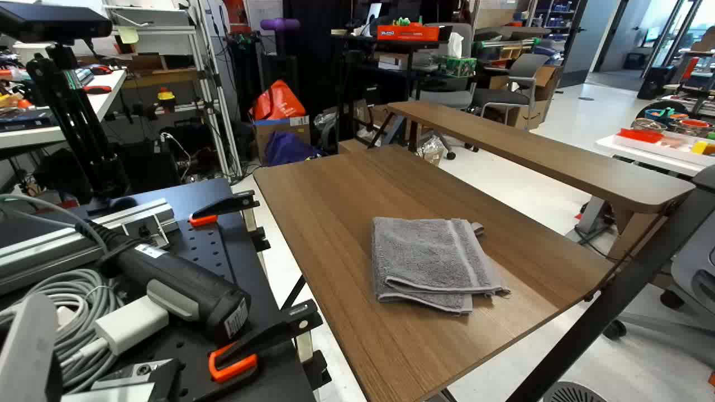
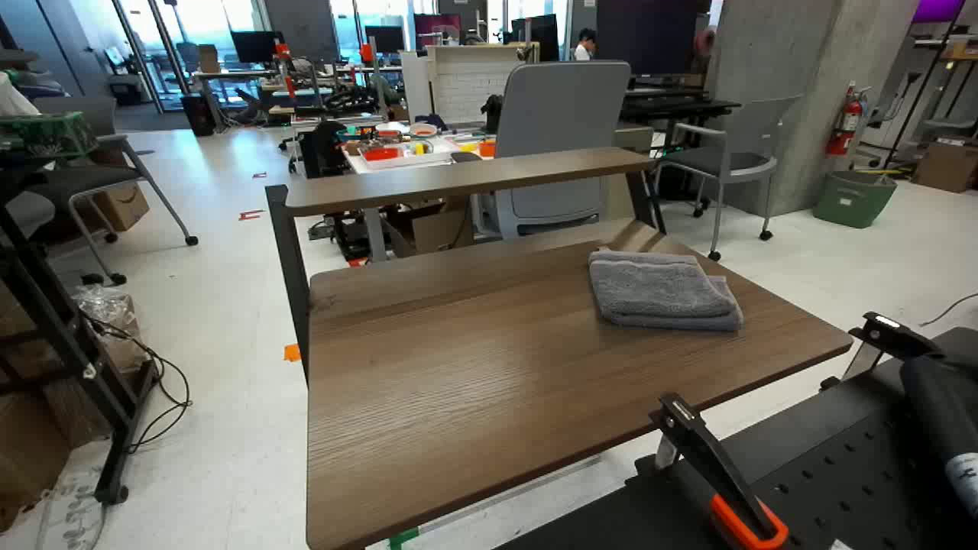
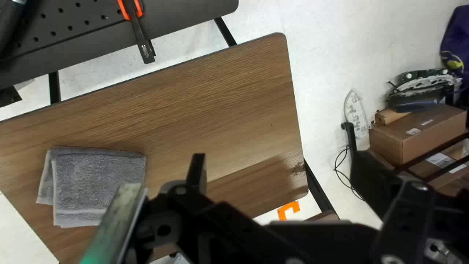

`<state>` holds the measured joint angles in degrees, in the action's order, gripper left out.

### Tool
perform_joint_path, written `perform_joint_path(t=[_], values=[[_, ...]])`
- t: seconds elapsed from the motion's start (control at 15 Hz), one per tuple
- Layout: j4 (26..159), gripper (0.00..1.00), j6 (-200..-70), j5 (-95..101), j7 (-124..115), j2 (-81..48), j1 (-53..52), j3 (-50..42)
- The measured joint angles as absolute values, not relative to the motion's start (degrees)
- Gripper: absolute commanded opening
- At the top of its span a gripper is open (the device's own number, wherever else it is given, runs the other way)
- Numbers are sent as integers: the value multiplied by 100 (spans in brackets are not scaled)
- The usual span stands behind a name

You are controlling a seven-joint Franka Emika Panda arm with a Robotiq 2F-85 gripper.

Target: Move the grey towel to the left

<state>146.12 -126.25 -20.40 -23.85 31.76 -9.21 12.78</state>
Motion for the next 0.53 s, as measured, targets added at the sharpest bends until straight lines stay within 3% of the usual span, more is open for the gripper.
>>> perform_joint_path(t=[0.53], values=[[14724,100,-12860,-1796,-2557,3103,-759,1293]])
